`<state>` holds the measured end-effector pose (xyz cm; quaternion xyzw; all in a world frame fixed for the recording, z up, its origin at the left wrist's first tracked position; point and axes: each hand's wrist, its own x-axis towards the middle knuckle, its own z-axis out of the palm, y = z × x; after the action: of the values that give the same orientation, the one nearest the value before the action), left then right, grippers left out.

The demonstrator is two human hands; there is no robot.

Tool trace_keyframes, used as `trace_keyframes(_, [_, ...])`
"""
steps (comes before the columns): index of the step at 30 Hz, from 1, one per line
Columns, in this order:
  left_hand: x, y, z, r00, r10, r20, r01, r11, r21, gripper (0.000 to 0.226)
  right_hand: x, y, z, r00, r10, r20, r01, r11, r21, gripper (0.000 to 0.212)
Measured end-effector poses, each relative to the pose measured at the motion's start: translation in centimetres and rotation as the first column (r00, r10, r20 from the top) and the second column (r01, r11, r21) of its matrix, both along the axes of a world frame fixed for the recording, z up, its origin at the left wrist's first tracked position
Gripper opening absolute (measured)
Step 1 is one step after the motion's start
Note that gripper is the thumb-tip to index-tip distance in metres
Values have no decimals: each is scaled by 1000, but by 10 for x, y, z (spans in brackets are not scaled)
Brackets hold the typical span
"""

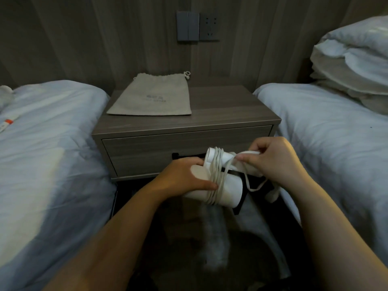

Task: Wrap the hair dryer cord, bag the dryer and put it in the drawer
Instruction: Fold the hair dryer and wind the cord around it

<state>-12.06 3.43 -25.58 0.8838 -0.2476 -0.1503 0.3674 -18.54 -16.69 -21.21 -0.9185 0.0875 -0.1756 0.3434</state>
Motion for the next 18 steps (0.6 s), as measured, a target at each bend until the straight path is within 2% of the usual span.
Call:
trace_keyframes(2, [0,0,0,1000,0,-15,0,1000,12,42,0,-3,1,997,83,-9,-80,982,170,19])
trace_keyframes(4, [1,0,0,1000,12,-23,-12,1000,26,46,-2,-5,2,991,134,-2,-130,962,242,22])
trace_keyframes(8, [2,-1,-1,998,35,-43,-31,996,89,53,-4,-5,4,981,194,21,-195,968,158,28])
trace_keyframes(12, [4,-2,-5,999,16,-46,-9,988,157,50,-1,-1,1,973,221,59,-226,969,103,31])
trace_keyframes(18, [5,-2,-6,980,15,-199,3,996,91,38,4,3,-9,970,151,192,-184,969,166,25])
